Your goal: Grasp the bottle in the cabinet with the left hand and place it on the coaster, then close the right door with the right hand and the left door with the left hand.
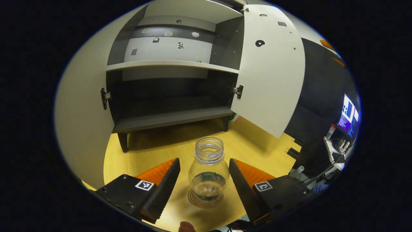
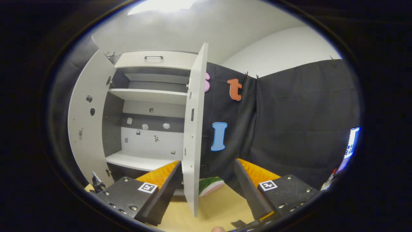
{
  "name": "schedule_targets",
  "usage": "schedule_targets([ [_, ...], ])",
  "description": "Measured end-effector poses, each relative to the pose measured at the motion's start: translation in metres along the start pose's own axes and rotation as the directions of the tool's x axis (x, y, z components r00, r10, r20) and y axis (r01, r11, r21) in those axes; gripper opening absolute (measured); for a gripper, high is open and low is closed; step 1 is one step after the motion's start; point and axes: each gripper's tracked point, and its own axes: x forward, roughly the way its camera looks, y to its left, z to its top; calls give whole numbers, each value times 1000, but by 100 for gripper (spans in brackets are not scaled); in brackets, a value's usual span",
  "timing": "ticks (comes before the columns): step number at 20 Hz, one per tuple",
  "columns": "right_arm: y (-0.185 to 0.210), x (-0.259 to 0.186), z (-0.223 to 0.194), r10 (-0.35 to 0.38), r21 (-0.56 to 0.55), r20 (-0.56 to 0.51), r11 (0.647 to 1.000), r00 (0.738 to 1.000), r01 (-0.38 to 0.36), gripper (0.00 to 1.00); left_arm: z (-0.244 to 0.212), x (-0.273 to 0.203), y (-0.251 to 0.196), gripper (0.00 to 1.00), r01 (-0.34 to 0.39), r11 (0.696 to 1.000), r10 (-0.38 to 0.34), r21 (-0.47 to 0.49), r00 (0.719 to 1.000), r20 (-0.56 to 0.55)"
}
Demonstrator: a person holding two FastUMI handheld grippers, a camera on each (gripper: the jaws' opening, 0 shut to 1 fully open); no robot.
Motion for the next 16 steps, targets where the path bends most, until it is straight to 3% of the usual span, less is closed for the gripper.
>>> schedule_targets([
  [8,3,7,-6,8,7,-10,1000,1000,-8,99,85,-38,-5,97,-19,999,13,34,986,167],
  [15,1,19,-10,18,9,-15,1000,1000,-18,99,206,-99,-8,96,-90,995,68,39,918,390],
  [16,1,22,-10,20,9,-16,1000,1000,-20,99,221,-109,-9,92,-103,994,76,44,908,411],
])
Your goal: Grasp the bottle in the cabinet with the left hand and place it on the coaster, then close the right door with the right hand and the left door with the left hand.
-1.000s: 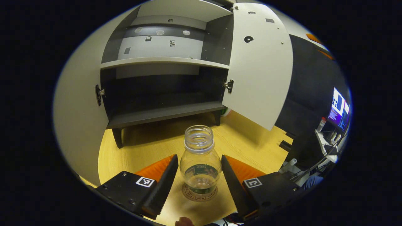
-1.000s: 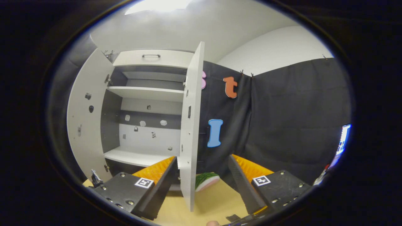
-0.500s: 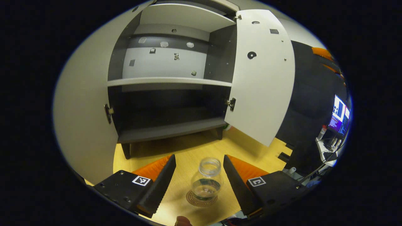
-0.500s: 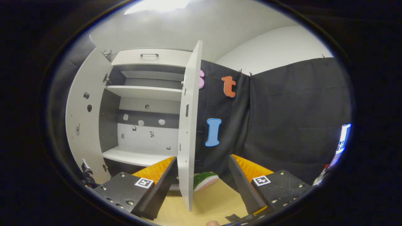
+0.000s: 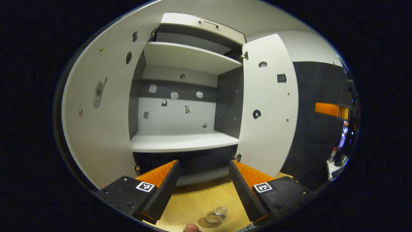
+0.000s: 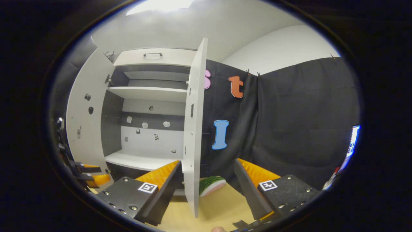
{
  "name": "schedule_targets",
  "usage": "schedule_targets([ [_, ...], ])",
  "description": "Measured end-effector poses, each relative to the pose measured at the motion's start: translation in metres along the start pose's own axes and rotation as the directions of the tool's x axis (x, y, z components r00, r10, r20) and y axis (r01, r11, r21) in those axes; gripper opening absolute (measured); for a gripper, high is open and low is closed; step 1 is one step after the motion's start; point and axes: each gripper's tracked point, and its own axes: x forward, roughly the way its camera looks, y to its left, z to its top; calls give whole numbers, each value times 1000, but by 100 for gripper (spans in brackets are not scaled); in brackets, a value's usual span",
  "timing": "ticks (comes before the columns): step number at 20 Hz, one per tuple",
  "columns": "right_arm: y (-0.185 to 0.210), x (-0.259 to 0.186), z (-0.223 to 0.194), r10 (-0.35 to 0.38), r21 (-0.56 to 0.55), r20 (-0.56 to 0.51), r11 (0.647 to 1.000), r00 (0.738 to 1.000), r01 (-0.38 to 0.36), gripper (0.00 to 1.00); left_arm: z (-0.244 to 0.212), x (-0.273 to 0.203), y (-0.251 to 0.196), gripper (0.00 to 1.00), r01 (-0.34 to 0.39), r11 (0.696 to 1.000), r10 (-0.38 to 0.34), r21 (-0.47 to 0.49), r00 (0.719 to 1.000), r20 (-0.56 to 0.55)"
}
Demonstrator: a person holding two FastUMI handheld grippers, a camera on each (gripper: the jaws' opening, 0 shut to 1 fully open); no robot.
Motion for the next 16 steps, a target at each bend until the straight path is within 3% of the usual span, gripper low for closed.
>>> schedule_targets([
  [4,-9,11,3,-1,-6,7,1000,1000,1,99,57,-21,4,97,-59,998,59,-8,997,49],
  [7,-20,25,3,-8,-8,7,1000,1000,8,99,90,-44,15,96,-149,989,149,2,987,61],
  [9,-27,35,4,-21,-2,11,1000,1000,21,94,107,-62,25,93,-218,976,216,17,973,76],
  [10,-32,41,5,-33,-1,14,999,999,33,99,114,-72,30,96,-248,969,245,20,966,82],
  [16,-38,73,14,-42,-9,30,999,999,42,99,144,-120,56,96,-386,921,376,54,916,143],
])
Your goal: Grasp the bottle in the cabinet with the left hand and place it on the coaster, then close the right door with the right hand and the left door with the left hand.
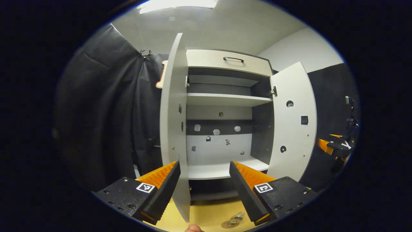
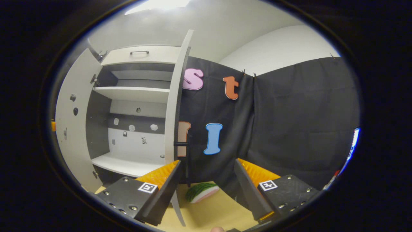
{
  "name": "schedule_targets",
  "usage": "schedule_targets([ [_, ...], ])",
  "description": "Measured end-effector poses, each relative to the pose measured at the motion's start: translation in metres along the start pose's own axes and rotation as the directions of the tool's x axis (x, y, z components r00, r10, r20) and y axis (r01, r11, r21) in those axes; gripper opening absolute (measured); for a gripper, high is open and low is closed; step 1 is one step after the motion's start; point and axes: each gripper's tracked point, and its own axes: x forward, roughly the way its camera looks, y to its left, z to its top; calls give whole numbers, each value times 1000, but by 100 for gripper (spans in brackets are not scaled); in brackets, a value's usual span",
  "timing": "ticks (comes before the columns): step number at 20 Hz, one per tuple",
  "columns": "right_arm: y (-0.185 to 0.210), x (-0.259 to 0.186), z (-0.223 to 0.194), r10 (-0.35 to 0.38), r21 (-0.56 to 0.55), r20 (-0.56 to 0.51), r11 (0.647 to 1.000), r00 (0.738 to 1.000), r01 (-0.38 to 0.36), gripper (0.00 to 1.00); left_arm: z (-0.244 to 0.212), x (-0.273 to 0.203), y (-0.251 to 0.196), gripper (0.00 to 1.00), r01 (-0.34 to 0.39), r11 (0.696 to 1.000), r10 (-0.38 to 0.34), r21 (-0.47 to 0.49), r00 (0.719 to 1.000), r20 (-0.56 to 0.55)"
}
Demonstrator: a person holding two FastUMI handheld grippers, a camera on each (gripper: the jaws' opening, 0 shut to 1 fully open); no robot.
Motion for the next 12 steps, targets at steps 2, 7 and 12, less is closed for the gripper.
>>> schedule_targets([
  [2,5,7,0,12,6,1,1000,1000,-12,99,-1,-7,13,96,-43,999,43,3,999,-1],
  [7,18,10,-2,51,8,-2,999,999,-51,98,-12,-26,40,96,-130,991,130,-23,991,-30],
  [12,34,7,-1,111,16,4,994,994,-111,96,-16,-39,53,96,-168,984,165,-61,985,-46],
])
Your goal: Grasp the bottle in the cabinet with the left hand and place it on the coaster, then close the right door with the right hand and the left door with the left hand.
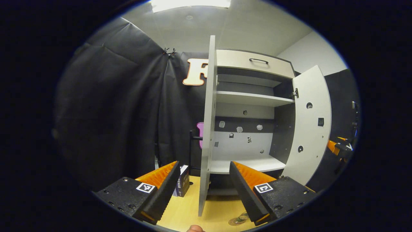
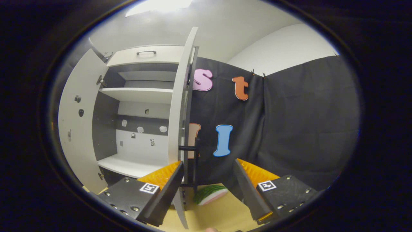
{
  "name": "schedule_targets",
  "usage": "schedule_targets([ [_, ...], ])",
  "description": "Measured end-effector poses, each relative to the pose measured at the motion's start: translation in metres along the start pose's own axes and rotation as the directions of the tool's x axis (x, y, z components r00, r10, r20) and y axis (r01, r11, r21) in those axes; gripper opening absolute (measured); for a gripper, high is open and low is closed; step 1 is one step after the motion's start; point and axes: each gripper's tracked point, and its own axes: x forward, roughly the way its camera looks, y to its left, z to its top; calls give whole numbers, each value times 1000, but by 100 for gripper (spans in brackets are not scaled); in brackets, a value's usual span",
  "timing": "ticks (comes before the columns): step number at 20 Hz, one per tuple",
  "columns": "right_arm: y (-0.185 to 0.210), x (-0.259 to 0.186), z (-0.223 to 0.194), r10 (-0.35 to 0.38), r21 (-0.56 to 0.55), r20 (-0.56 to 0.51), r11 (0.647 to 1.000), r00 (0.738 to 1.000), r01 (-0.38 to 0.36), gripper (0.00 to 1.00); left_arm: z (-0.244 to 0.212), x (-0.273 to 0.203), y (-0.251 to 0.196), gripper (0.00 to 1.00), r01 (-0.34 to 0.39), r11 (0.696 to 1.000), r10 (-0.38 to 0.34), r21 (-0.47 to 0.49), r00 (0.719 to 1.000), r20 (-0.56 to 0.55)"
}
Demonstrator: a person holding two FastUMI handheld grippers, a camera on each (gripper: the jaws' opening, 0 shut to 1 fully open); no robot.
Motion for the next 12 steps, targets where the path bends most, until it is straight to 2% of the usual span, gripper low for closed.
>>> schedule_targets([
  [1,6,-1,-1,21,3,-2,1000,1000,-21,96,-1,-1,2,96,-4,1000,4,-4,1000,-2],
  [2,15,-1,0,48,7,-4,999,999,-48,91,-1,-2,3,96,-5,1000,5,-8,1000,-5],
  [6,60,2,1,180,19,-2,984,984,-180,96,-3,-4,6,96,-17,1000,17,-13,1000,-3],
  [7,72,4,1,206,22,1,978,978,-206,92,-4,-6,9,96,-25,1000,25,-12,1000,-3],
  [8,82,5,1,226,23,3,974,974,-226,92,-5,-7,13,96,-34,999,34,-10,999,-4],
  [9,90,5,1,238,22,8,971,971,-238,96,-6,-10,17,96,-47,999,47,-8,999,-7],
  [12,108,15,2,273,35,7,961,962,-273,96,-11,-19,33,96,-86,996,86,-6,996,-19],
])
